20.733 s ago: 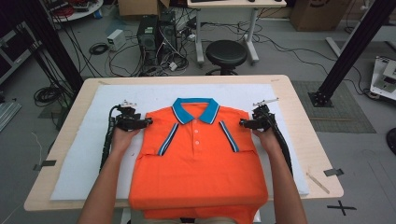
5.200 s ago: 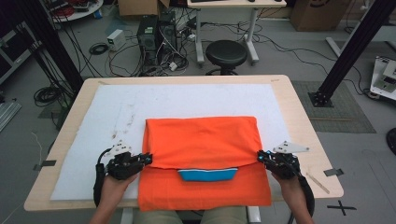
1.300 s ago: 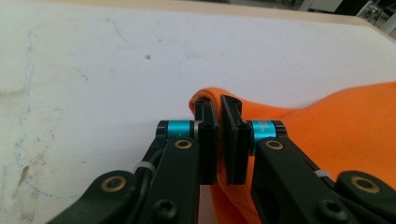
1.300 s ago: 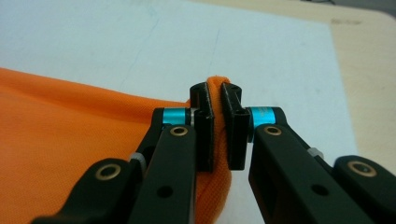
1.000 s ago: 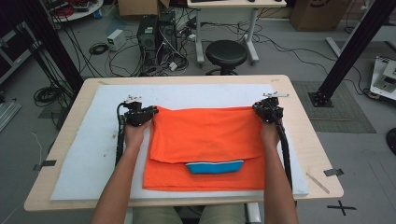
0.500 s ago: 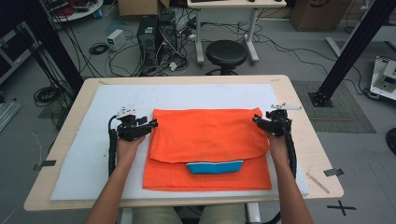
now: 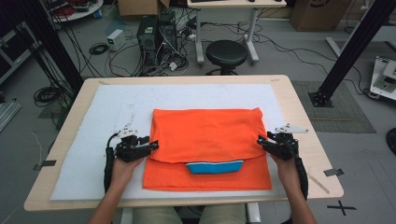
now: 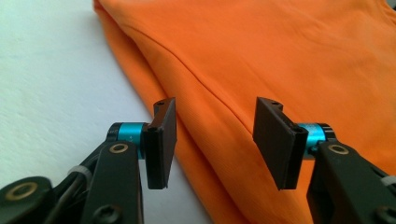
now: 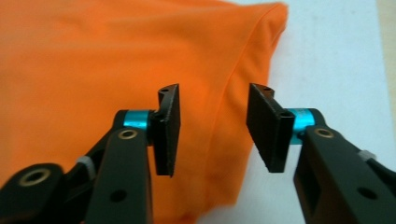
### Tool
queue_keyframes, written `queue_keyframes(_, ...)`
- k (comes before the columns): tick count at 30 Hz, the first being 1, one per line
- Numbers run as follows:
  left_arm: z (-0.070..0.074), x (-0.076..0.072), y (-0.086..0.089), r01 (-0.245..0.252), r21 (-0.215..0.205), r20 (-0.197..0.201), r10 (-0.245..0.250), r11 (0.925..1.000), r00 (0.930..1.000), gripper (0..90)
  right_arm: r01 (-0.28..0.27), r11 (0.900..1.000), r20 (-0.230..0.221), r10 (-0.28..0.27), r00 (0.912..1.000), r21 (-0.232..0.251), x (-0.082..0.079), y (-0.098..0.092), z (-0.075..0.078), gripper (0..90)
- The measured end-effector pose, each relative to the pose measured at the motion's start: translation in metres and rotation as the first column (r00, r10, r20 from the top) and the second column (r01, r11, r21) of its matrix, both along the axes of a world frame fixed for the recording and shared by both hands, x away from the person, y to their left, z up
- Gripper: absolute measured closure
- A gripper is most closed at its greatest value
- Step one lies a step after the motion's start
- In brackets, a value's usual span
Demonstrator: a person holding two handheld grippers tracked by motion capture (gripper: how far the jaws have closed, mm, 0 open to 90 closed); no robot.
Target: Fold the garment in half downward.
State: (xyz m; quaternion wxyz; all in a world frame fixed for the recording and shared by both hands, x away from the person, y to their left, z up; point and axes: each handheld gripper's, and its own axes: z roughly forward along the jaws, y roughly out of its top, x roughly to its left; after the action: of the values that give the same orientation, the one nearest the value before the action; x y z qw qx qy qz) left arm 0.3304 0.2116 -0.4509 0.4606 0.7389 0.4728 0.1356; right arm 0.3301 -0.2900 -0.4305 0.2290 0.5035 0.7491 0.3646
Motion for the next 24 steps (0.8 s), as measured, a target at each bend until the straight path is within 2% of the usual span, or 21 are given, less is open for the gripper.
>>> queue_keyframes(5, 0.001, -0.011, -0.006, 0.037, 0.025, -0.011, -0.037, 0.9990, 0.9993, 52.2, -0.053, 0.996, -0.034, 0.051, 0.9981, -0.065, -0.018, 0.005, -0.005, 65.5)
queue_keyframes(9, -0.001, -0.018, -0.011, 0.044, 0.063, -0.018, -0.043, 0.9971, 0.9989, 56.9, -0.060, 0.991, -0.059, 0.053, 0.9968, -0.118, -0.023, 0.010, -0.010, 65.5)
queue_keyframes(12, -0.003, -0.019, -0.014, 0.049, 0.099, -0.020, -0.047, 0.9939, 0.9987, 60.2, -0.050, 0.993, -0.068, 0.043, 0.9968, -0.109, -0.021, 0.009, -0.013, 65.0)
queue_keyframes(15, -0.003, -0.022, -0.020, 0.066, 0.153, 0.007, -0.068, 0.9860, 0.9976, 65.5, -0.042, 0.991, -0.073, 0.033, 0.9968, -0.124, -0.020, 0.009, -0.016, 66.0)
queue_keyframes(18, -0.002, -0.026, -0.025, 0.086, 0.197, 0.036, -0.095, 0.9765, 0.9948, 77.9, -0.039, 0.987, -0.061, 0.030, 0.9977, -0.153, -0.021, 0.011, -0.017, 78.0)
queue_keyframes(20, -0.002, -0.028, -0.027, 0.086, 0.213, 0.049, -0.098, 0.9732, 0.9939, 82.9, -0.052, 0.983, -0.053, 0.043, 0.9977, -0.178, -0.021, 0.012, -0.017, 82.2)
queue_keyframes(24, 0.000, -0.027, -0.022, 0.085, 0.165, 0.043, -0.094, 0.9826, 0.9947, 84.5, -0.064, 0.981, -0.050, 0.056, 0.9972, -0.182, -0.023, 0.012, -0.015, 84.1)
